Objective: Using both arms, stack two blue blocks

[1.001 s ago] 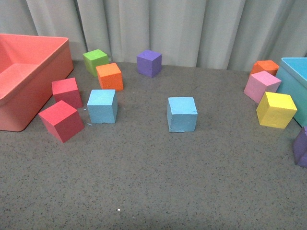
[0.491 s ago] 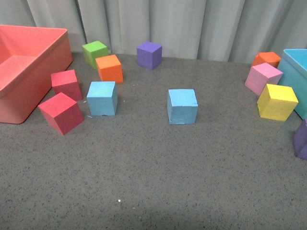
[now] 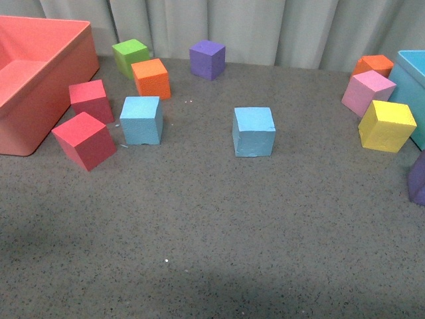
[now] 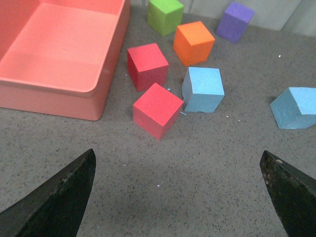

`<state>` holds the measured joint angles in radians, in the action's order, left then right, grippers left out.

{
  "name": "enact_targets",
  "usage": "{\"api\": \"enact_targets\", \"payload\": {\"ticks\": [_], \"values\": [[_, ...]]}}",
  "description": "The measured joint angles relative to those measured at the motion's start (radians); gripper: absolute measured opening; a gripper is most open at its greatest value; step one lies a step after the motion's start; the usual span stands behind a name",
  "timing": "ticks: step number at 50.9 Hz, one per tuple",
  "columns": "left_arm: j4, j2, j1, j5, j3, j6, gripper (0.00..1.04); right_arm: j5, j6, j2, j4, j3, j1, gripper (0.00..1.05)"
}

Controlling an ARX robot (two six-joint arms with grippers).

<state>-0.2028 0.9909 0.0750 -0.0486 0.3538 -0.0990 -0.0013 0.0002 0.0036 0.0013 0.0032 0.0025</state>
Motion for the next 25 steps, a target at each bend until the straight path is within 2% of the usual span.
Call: {"api": "enact_targets", "payload": {"ticks": [6, 13, 25], "values": [[-0.005, 0.264, 0.028, 0.004, 0.146, 0.003, 0.98, 0.0, 0.0, 0.0, 0.0, 0.0, 0.0, 0.95], [0.121, 0.61, 0.052, 0.009, 0.419, 0.023, 0.98, 0.0, 0.0, 0.0, 0.0, 0.0, 0.0, 0.95], [0.237, 0.853, 0.073, 0.016, 0.702, 0.019, 0.98, 0.0, 0.0, 0.0, 0.0, 0.0, 0.0, 0.95]]}}
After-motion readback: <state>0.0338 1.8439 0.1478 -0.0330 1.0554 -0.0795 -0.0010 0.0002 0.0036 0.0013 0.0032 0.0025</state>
